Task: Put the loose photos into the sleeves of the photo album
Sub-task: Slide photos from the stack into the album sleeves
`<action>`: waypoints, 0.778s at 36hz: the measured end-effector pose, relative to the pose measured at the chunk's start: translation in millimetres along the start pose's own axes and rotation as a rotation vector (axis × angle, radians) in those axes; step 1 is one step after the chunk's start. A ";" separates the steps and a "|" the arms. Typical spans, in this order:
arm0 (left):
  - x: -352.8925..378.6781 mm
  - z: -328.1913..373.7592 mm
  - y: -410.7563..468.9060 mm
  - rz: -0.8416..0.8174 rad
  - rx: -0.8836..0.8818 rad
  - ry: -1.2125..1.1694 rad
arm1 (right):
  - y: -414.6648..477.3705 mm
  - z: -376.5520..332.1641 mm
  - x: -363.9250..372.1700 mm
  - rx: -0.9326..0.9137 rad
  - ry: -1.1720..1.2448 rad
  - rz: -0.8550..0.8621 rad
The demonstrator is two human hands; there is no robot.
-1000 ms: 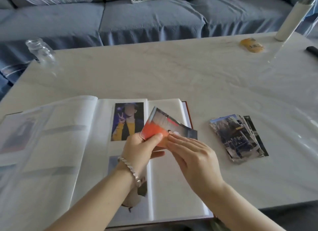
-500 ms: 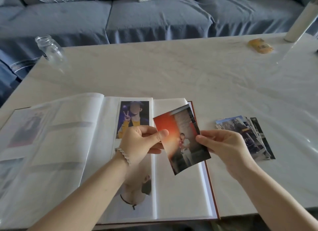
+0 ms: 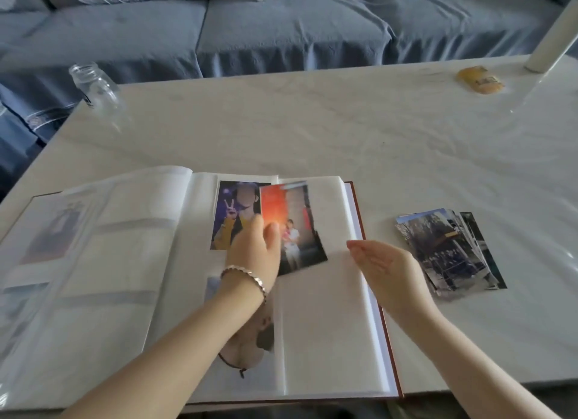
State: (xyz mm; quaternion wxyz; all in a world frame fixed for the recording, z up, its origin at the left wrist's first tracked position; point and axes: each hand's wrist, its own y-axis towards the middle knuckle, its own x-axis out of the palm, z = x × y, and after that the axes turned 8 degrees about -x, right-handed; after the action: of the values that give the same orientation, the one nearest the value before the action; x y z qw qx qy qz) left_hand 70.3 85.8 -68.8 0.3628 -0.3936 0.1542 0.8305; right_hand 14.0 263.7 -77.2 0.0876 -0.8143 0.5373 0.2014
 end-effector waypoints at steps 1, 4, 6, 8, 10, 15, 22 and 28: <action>-1.8 -4.6 6.1 0.056 0.016 0.033 | -1.0 3.4 1.9 -0.055 -0.102 -0.014; -8.5 -18.9 22.1 0.147 0.018 0.092 | -2.8 8.8 9.1 -0.173 -0.298 -0.108; -15.0 -23.2 27.9 0.191 -0.021 0.119 | -4.1 11.7 15.2 -0.213 -0.358 -0.181; -21.6 -22.7 31.6 0.236 -0.066 0.118 | -6.3 16.6 20.0 -0.251 -0.409 -0.207; -25.6 -21.2 34.5 0.272 -0.095 0.116 | -9.0 20.9 23.9 -0.287 -0.441 -0.200; -26.0 -17.9 36.5 0.277 -0.090 0.208 | -11.1 28.0 28.3 -0.328 -0.459 -0.150; -28.3 -5.1 36.9 0.368 0.086 0.313 | -12.2 32.7 33.9 -0.352 -0.463 -0.079; -23.5 3.3 38.4 0.220 0.120 0.580 | -12.4 34.0 35.3 -0.349 -0.451 -0.048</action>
State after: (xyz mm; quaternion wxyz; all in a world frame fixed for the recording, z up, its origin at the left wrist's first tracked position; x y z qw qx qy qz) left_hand 50.7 49.9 -49.8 0.2345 -0.5728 0.3417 0.7072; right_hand 29.4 251.3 -123.7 0.0679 -0.7641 0.4422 0.4648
